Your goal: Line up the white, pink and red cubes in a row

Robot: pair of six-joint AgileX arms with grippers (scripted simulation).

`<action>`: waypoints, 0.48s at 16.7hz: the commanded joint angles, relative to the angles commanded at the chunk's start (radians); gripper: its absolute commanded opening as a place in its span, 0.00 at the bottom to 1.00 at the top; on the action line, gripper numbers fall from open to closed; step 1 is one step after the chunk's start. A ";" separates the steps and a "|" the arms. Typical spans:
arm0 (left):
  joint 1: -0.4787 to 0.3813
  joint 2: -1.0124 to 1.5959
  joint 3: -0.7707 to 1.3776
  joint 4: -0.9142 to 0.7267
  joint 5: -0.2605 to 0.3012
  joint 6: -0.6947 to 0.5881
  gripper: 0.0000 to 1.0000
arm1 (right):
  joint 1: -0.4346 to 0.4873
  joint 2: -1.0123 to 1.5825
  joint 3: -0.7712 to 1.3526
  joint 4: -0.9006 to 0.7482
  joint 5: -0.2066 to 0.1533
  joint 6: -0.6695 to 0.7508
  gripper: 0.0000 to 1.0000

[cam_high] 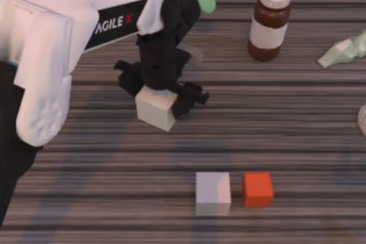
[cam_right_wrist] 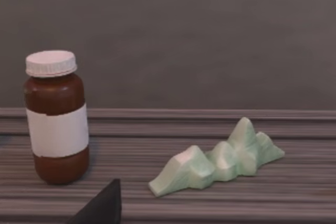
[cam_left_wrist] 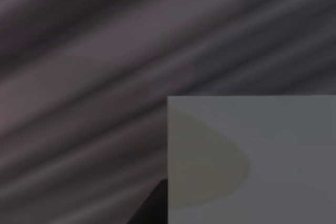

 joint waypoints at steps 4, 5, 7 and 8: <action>0.002 -0.011 0.017 -0.019 -0.001 0.002 0.00 | 0.000 0.000 0.000 0.000 0.000 0.000 1.00; 0.004 -0.015 0.041 -0.043 -0.003 0.001 0.00 | 0.000 0.000 0.000 0.000 0.000 0.000 1.00; 0.011 -0.026 0.102 -0.123 -0.004 -0.001 0.00 | 0.000 0.000 0.000 0.000 0.000 0.000 1.00; 0.014 -0.033 0.133 -0.169 -0.004 -0.001 0.00 | 0.000 0.000 0.000 0.000 0.000 0.000 1.00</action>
